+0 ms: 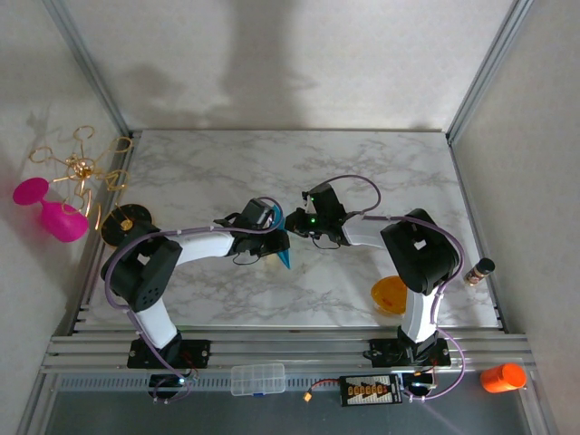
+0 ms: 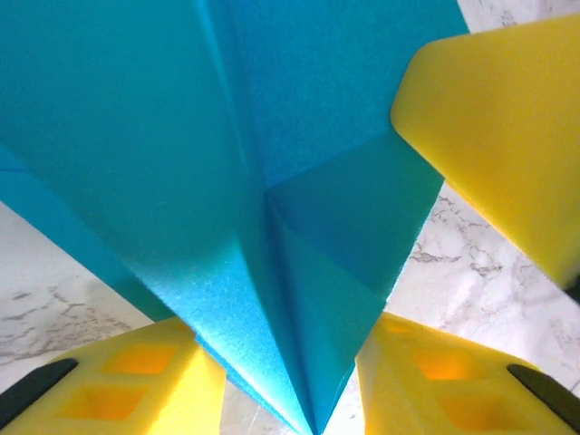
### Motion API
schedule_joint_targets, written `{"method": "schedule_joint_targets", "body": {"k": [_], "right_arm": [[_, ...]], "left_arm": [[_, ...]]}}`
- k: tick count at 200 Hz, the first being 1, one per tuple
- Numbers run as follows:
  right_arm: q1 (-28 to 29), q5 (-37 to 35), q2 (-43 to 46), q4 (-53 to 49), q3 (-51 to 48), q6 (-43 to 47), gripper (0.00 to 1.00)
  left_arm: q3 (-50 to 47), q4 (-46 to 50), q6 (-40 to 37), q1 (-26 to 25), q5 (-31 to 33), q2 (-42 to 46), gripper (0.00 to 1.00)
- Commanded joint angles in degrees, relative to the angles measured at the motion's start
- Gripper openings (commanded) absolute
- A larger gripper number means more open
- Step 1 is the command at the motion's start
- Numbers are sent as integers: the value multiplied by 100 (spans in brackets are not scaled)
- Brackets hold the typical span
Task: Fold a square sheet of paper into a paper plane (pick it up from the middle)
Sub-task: Move the paper plane to the top-center of the table.
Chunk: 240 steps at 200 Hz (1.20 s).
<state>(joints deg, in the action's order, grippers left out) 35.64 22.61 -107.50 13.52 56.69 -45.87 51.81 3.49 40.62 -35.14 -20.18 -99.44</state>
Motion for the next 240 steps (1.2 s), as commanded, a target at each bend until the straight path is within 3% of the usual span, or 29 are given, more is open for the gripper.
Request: {"method": "schedule_joint_targets", "body": {"k": [1, 67, 175, 190, 240], "right_arm": [[-28, 77, 95, -128, 126, -42, 9], [-31, 77, 79, -122, 119, -12, 9], [-22, 149, 75, -74, 61, -40, 12], [-28, -69, 149, -204, 57, 19, 17], [-131, -1612, 843, -911, 28, 248, 53]], "left_arm": [[154, 170, -7, -37, 279, -3, 37], [146, 137, 229, -11, 552, 80, 20], [292, 90, 469, -11, 535, -129, 11], [344, 188, 427, -7, 598, -129, 7], [824, 1042, -224, 68, 1123, -44, 4]]}}
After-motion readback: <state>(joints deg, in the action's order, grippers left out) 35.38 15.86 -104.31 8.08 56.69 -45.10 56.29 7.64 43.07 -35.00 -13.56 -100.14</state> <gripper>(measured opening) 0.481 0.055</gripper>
